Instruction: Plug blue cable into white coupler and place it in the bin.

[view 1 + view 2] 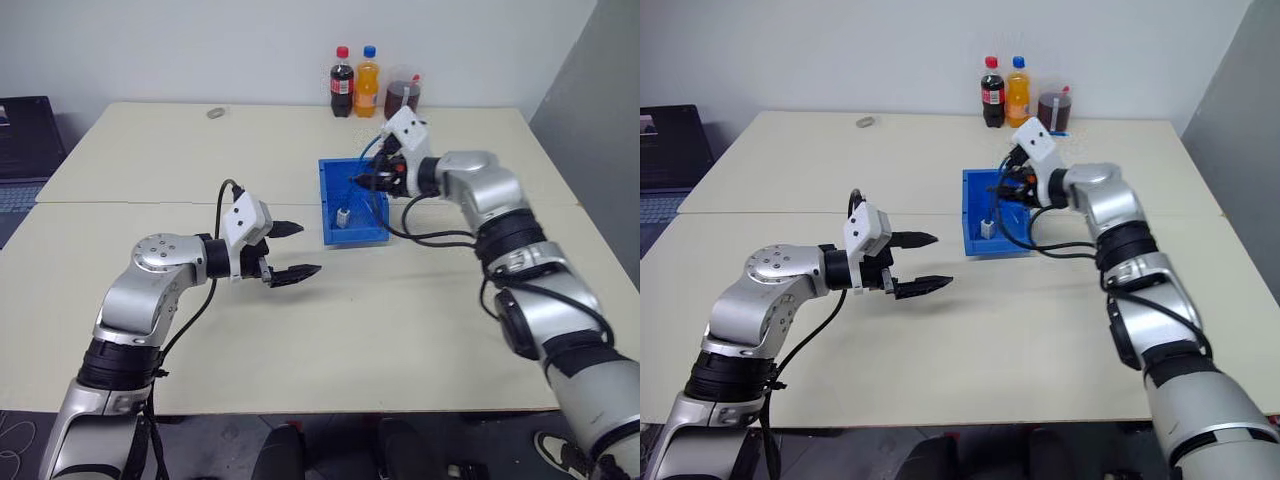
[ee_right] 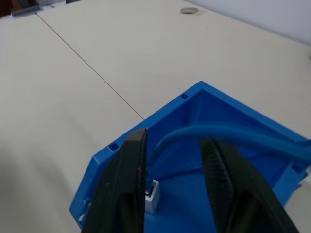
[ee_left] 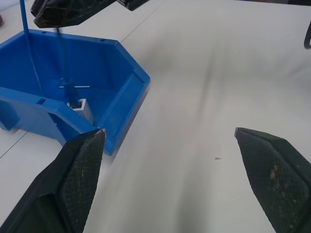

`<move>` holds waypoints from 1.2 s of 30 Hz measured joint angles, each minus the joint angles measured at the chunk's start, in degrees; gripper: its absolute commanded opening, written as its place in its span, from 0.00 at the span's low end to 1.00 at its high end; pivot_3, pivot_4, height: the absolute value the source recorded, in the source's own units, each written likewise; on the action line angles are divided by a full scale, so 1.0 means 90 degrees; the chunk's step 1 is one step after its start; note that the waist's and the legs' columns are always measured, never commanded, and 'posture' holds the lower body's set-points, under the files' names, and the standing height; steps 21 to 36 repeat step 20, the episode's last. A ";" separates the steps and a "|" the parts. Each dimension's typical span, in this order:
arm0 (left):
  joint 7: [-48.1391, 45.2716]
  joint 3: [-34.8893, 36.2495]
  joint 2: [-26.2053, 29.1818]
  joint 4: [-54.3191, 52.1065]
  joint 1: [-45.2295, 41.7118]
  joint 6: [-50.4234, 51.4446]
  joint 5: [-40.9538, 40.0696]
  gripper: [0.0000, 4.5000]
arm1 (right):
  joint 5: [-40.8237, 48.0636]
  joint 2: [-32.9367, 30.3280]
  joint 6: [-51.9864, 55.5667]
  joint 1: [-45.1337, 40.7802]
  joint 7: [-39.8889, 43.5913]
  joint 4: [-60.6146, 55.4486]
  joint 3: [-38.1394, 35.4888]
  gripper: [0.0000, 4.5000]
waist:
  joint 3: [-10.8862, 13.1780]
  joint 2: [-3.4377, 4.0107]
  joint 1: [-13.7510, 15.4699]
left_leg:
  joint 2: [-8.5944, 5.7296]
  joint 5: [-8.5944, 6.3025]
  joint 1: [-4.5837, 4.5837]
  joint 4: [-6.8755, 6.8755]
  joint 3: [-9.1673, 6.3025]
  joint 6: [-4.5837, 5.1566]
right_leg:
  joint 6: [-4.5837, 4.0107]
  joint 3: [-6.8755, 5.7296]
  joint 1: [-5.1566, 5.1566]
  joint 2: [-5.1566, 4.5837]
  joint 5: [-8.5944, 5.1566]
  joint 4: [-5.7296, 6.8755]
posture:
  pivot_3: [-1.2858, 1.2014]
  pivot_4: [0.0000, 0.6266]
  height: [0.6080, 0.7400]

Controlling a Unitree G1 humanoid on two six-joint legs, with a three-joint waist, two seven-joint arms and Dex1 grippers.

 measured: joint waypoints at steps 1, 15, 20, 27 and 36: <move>0.0002 0.0003 0.0070 0.0069 0.0001 -0.0004 0.0013 1.00 | -0.0163 -0.0225 -0.0086 -0.0083 0.0236 0.0086 0.0085 0.63 | 0.0001 -0.0001 0.0013 | 0.0000 0.0000 0.0001 0.0001 0.0000 0.0000 | 0.0000 0.0001 0.0000 0.0000 0.0000 0.0000 | 0.52 0.24 1.00; 0.0506 0.0551 0.0556 0.0809 0.0222 -0.0290 0.0281 1.00 | 0.0132 -0.2289 0.0680 0.2400 0.2540 -0.3251 0.0026 1.00 | 0.0005 0.0002 -0.0018 | 0.0004 0.0000 0.0001 0.0014 -0.0010 0.0001 | 0.0000 -0.0003 0.0003 0.0003 0.0000 0.0014 | 0.52 0.24 1.00; 0.0614 0.1070 0.0892 0.0941 0.0472 -0.0268 0.0244 1.00 | 0.1098 -0.2716 0.1862 0.3555 0.2218 -0.5008 -0.1145 1.00 | 0.0008 0.0001 0.0011 | 0.0004 0.0000 -0.0001 0.0043 -0.0012 0.0001 | 0.0003 -0.0008 0.0013 0.0002 0.0000 0.0017 | 0.52 0.24 1.00; 0.0614 0.1070 0.0892 0.0941 0.0472 -0.0268 0.0244 1.00 | 0.1098 -0.2716 0.1862 0.3555 0.2218 -0.5008 -0.1145 1.00 | 0.0008 0.0001 0.0011 | 0.0004 0.0000 -0.0001 0.0043 -0.0012 0.0001 | 0.0003 -0.0008 0.0013 0.0002 0.0000 0.0017 | 0.52 0.24 1.00; 0.0614 0.1070 0.0892 0.0941 0.0472 -0.0268 0.0244 1.00 | 0.1098 -0.2716 0.1862 0.3555 0.2218 -0.5008 -0.1145 1.00 | 0.0008 0.0001 0.0011 | 0.0004 0.0000 -0.0001 0.0043 -0.0012 0.0001 | 0.0003 -0.0008 0.0013 0.0002 0.0000 0.0017 | 0.52 0.24 1.00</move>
